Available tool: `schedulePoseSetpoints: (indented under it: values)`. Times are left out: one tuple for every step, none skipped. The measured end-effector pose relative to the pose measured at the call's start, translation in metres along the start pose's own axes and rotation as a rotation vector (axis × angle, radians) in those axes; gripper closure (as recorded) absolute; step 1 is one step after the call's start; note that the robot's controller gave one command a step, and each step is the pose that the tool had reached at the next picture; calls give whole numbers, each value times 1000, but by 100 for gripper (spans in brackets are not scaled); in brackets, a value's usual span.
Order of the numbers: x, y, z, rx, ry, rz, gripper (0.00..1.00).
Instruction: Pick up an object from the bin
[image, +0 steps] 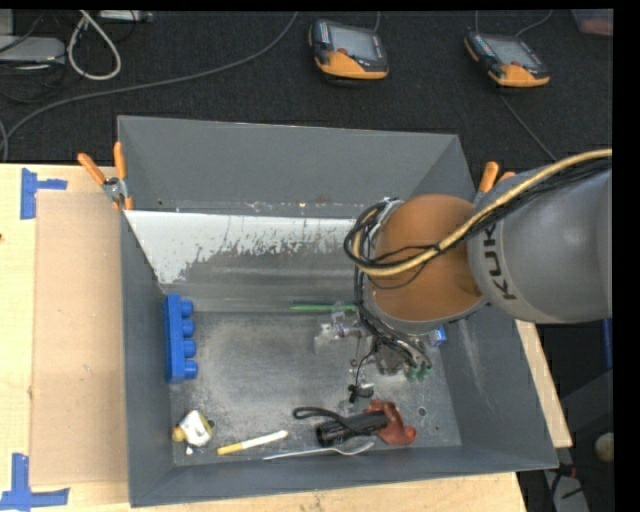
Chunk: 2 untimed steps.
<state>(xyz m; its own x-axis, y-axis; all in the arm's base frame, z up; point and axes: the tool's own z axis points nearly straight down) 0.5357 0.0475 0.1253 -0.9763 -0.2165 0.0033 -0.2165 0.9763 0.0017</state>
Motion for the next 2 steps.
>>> schedulePoseSetpoints:
  values:
    - [58,24,29,-3,11,-134,0]
    - [46,15,55,4,-20,-249,0]
